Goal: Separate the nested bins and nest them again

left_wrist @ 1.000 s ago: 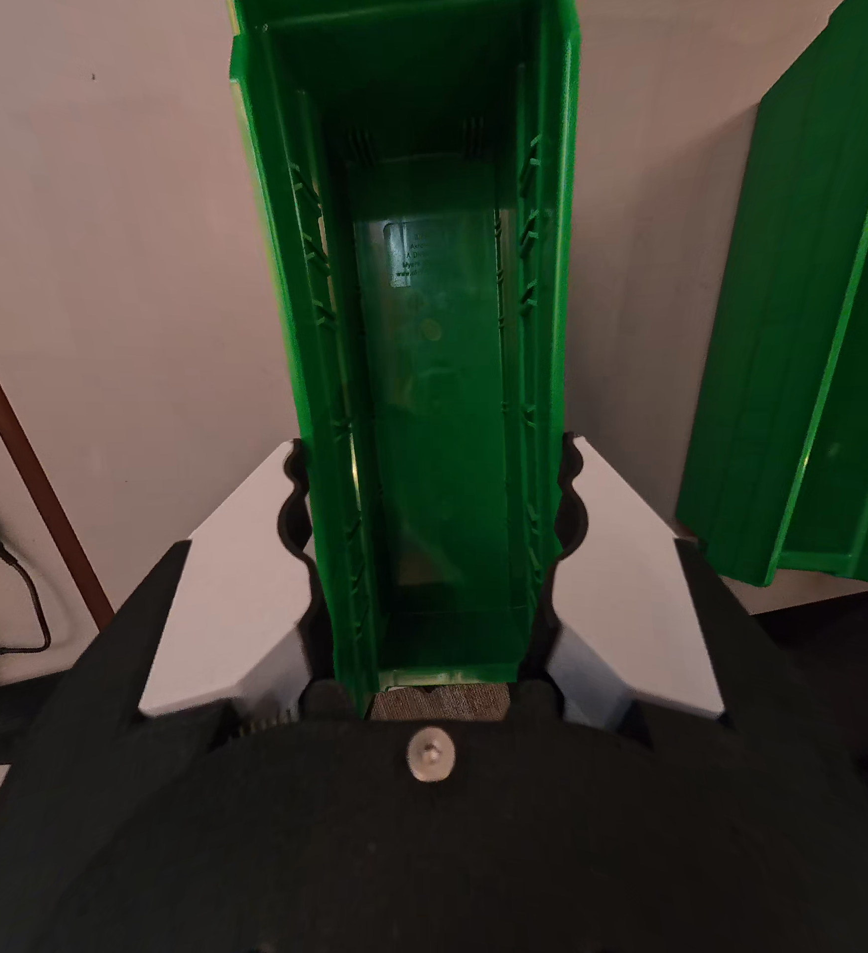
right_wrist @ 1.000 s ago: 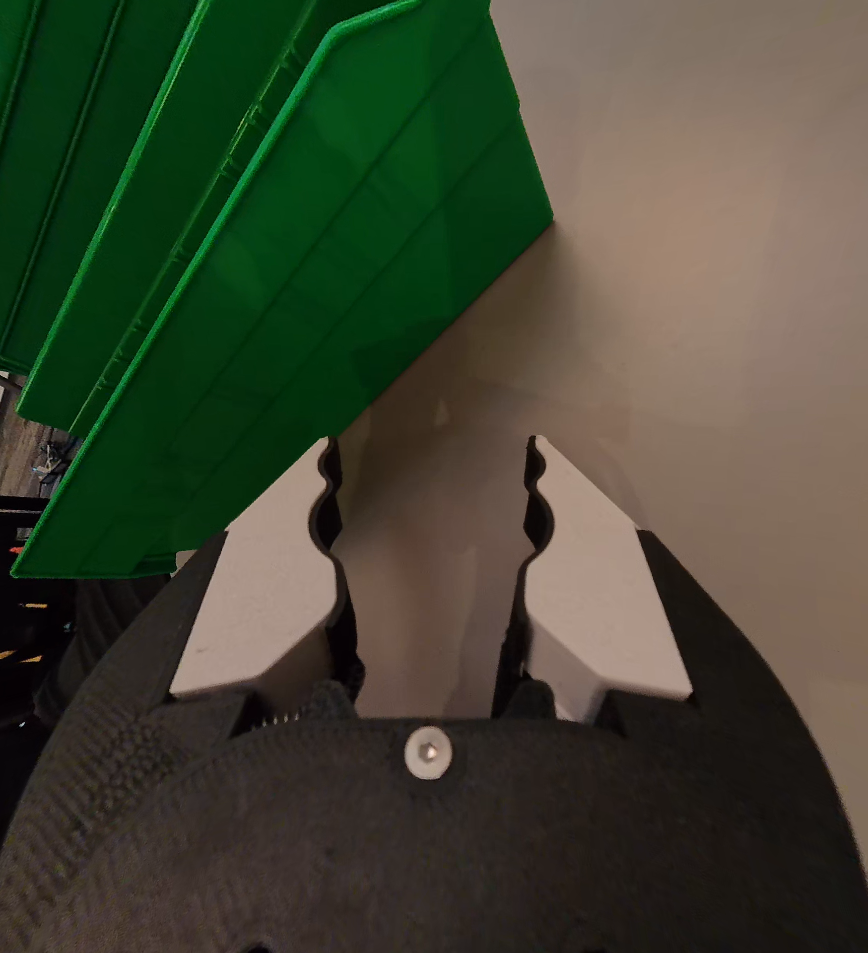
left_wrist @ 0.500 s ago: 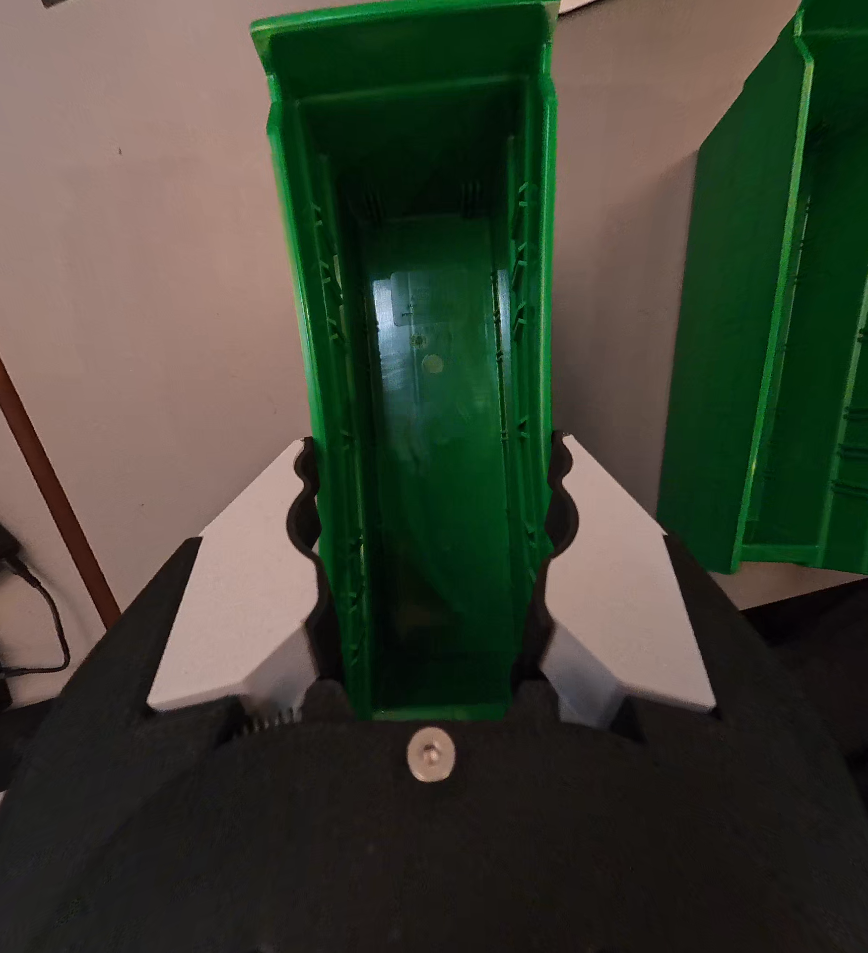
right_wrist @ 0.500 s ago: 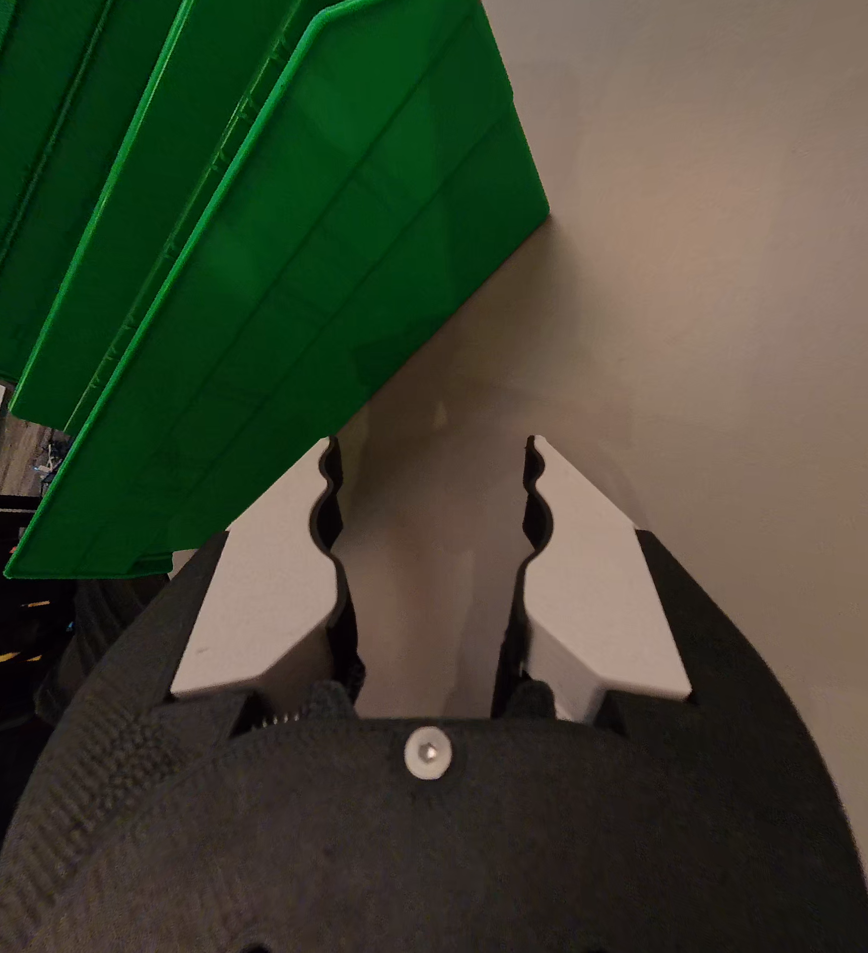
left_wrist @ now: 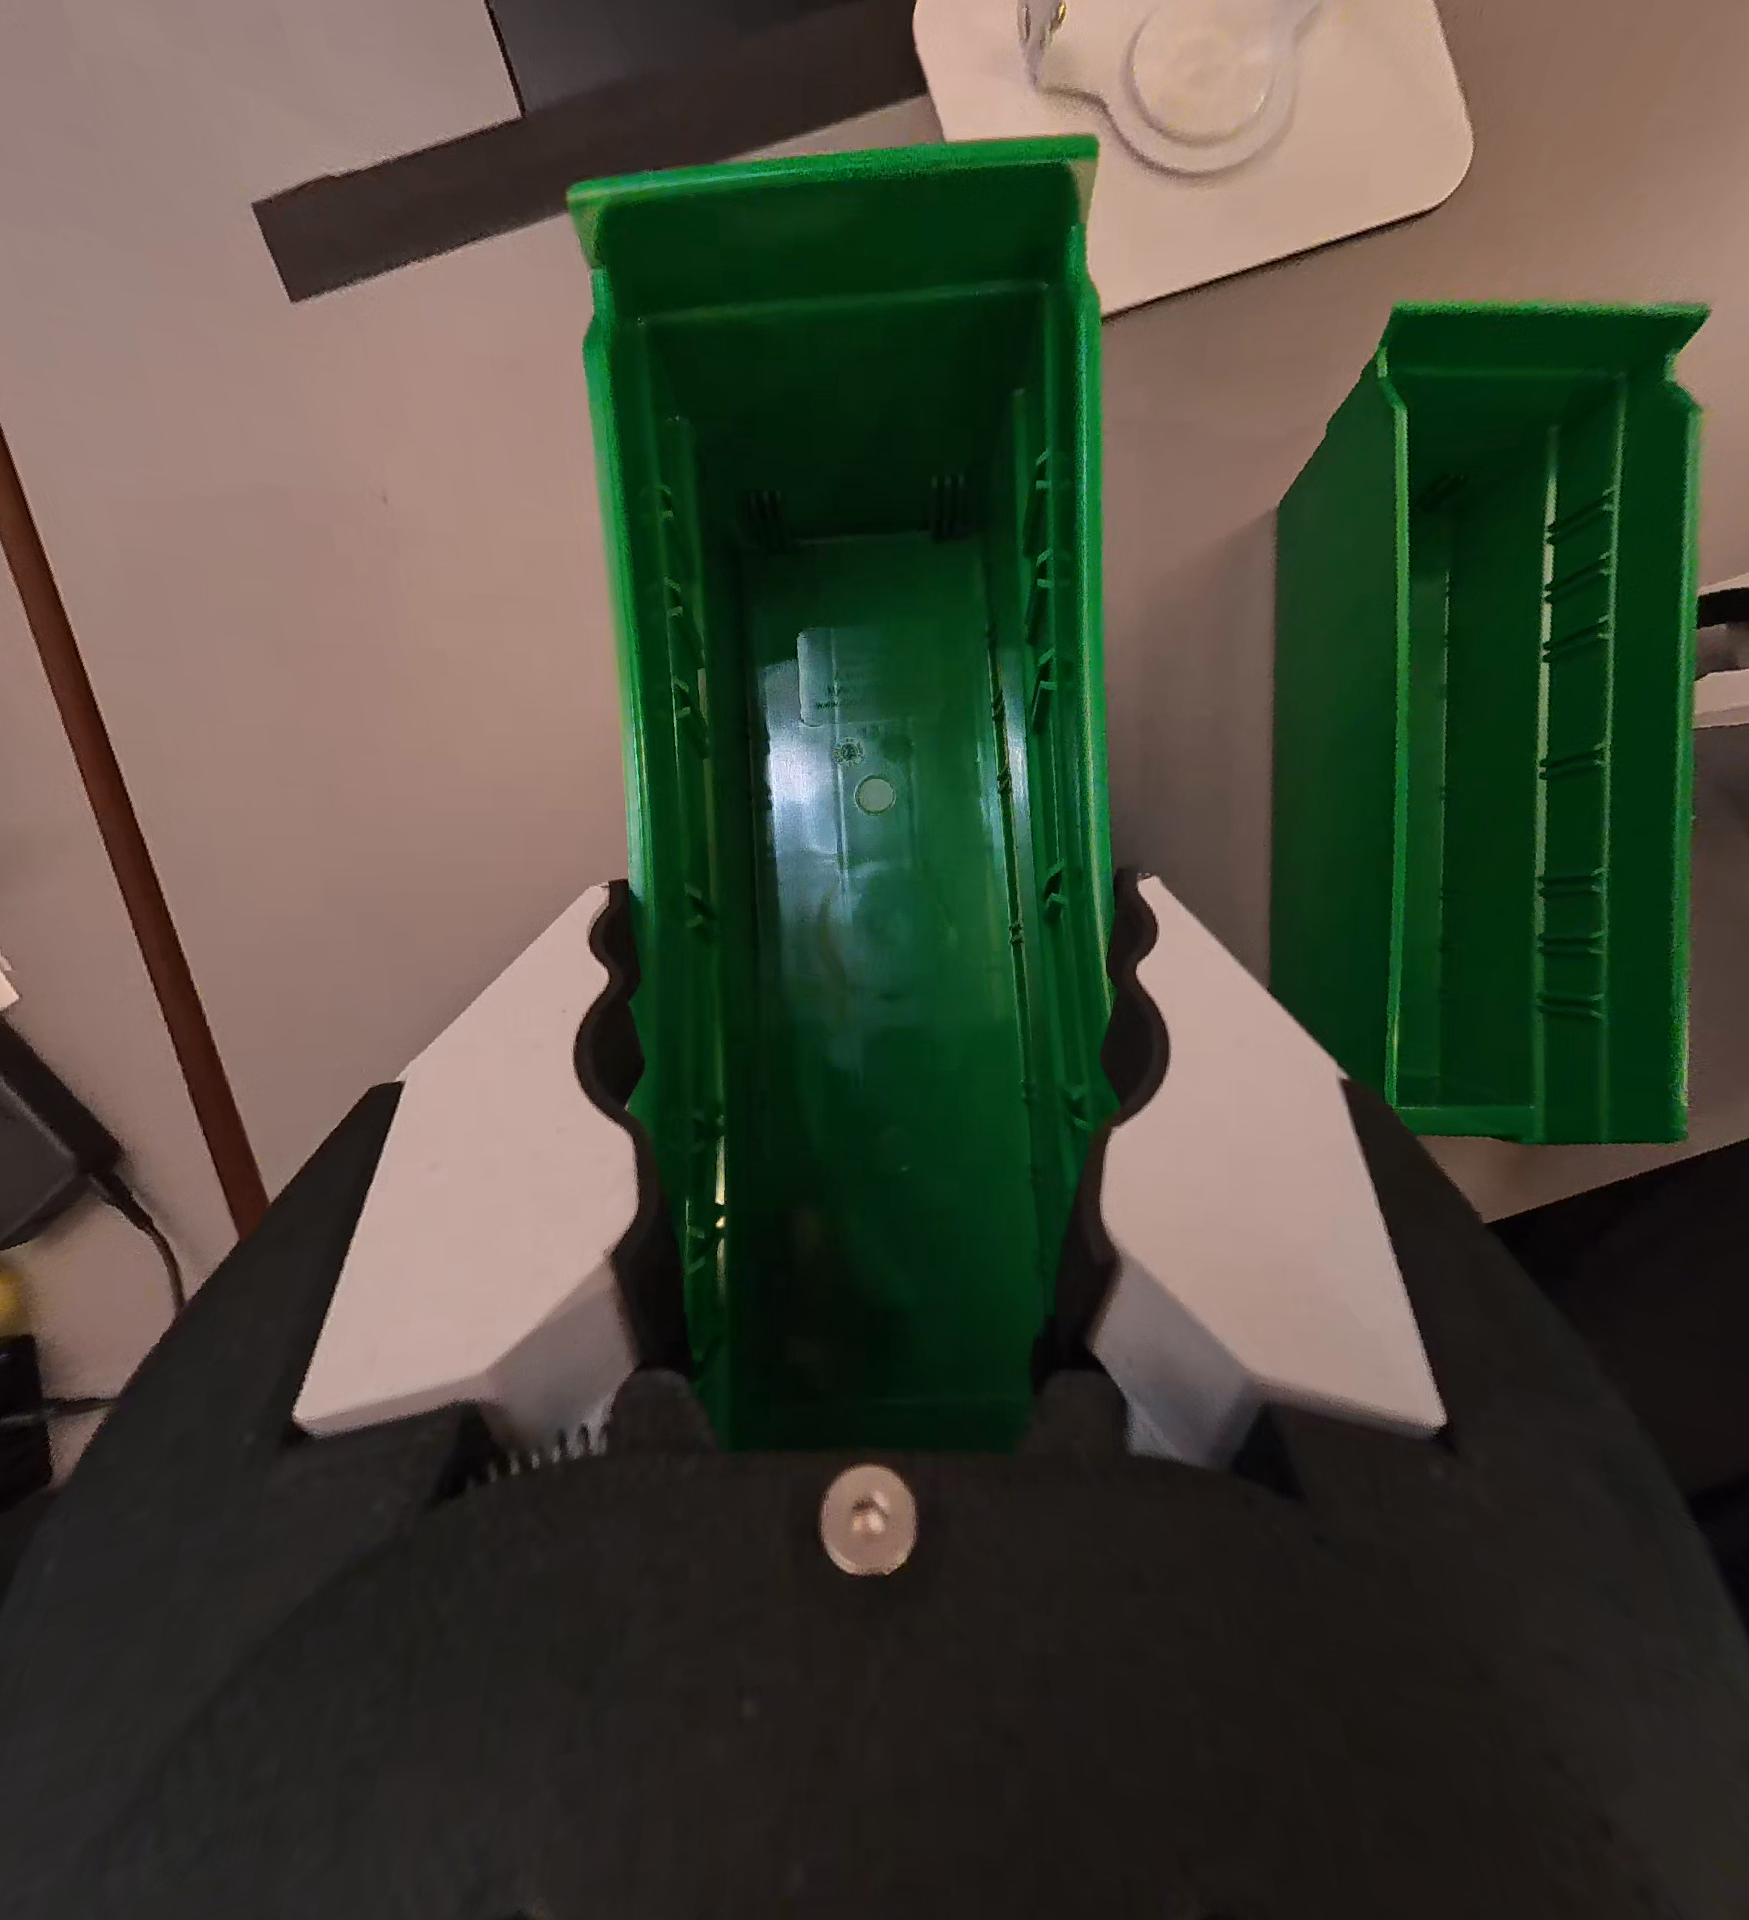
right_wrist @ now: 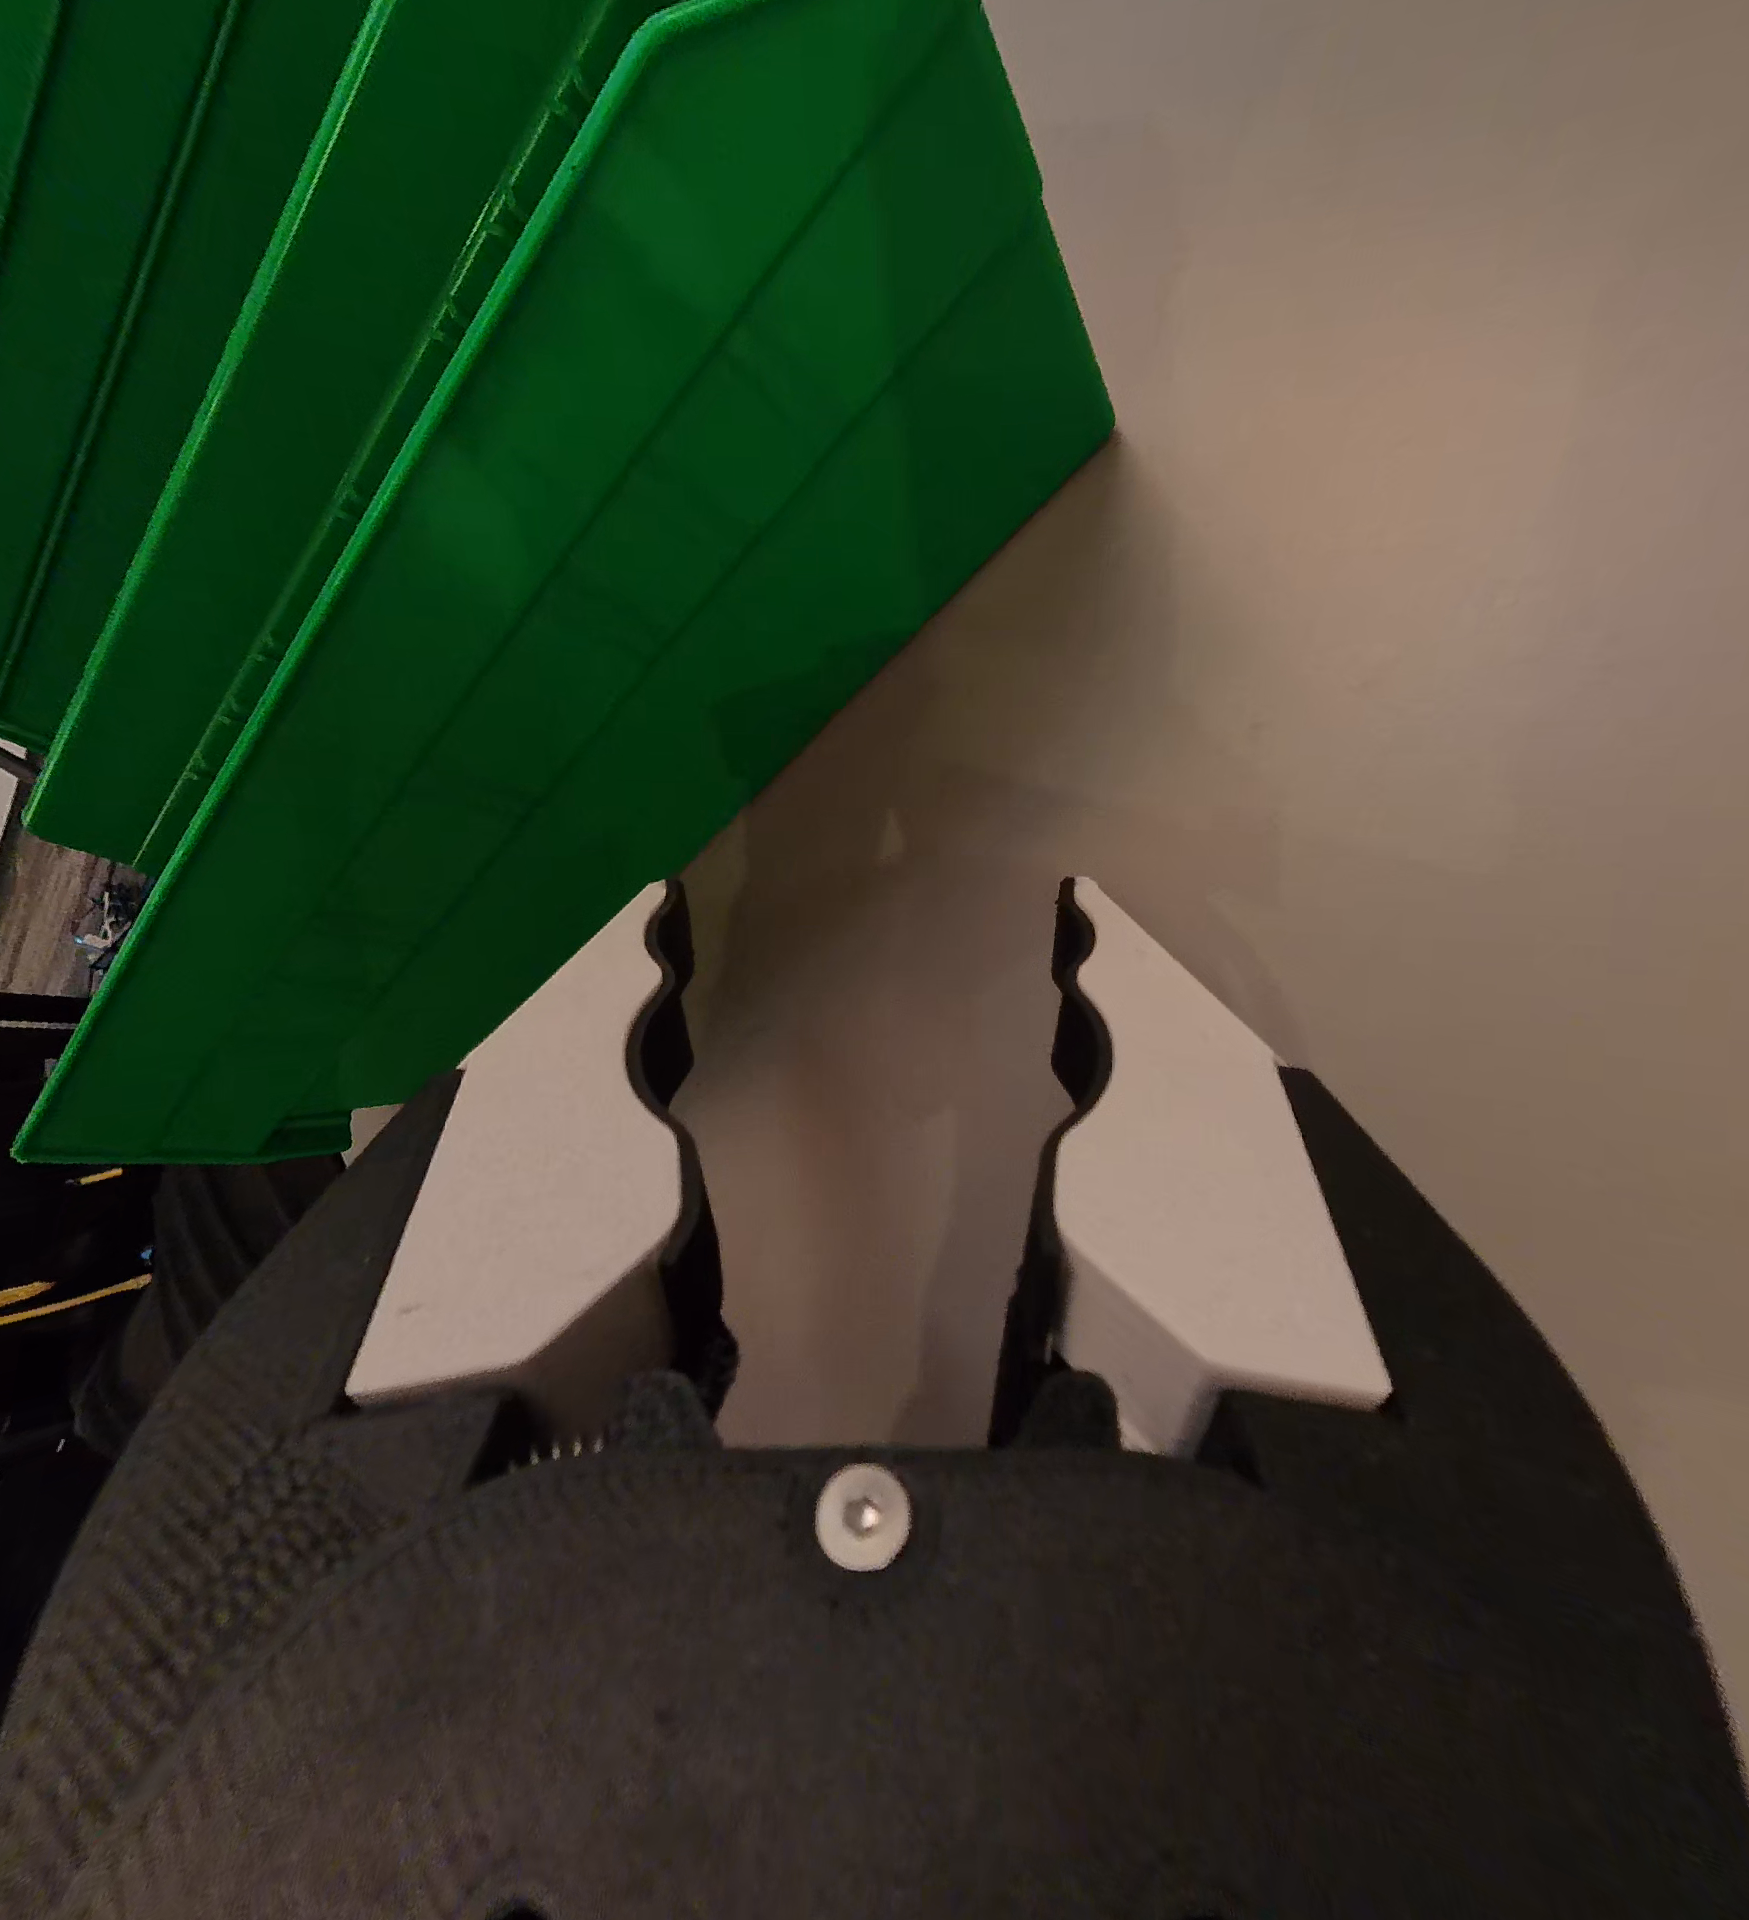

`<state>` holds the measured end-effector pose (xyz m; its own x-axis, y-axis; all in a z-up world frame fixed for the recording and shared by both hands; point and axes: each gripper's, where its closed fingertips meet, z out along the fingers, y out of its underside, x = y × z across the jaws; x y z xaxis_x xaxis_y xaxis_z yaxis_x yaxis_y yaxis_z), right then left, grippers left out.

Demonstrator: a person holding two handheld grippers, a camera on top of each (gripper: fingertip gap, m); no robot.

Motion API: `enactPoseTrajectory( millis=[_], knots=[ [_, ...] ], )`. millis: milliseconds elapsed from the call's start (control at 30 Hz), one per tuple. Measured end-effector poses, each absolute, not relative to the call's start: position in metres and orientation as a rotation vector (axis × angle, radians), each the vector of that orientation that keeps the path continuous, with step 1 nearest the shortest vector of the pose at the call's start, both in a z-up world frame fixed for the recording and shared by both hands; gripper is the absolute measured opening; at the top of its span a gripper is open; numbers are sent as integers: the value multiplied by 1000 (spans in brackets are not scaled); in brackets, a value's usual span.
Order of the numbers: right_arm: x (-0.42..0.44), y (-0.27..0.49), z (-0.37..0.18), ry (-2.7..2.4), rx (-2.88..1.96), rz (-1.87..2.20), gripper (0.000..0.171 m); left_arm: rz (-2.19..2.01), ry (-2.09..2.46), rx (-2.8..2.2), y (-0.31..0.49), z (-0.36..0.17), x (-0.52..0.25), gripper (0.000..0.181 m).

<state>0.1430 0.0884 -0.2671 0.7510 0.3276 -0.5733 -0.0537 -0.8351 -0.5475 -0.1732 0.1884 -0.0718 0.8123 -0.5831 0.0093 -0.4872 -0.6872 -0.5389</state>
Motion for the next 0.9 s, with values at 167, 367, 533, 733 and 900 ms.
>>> enactPoseTrajectory(
  millis=[167,367,533,733,900],
  knots=[
    [143,89,-267,-204,-2398,928,68,-201,791,-2423,191,-46,-181,90],
    [144,89,-267,-196,-2395,939,66,-148,731,-2389,210,-18,-211,91],
    [145,89,-268,-193,-2394,942,65,-139,695,-2414,233,-36,-247,91],
    [145,89,-268,-191,-2394,941,64,-152,604,-2525,247,-108,-289,91],
    [145,89,-268,-185,-2389,945,62,-141,614,-2569,239,-154,-302,92]
  ],
)
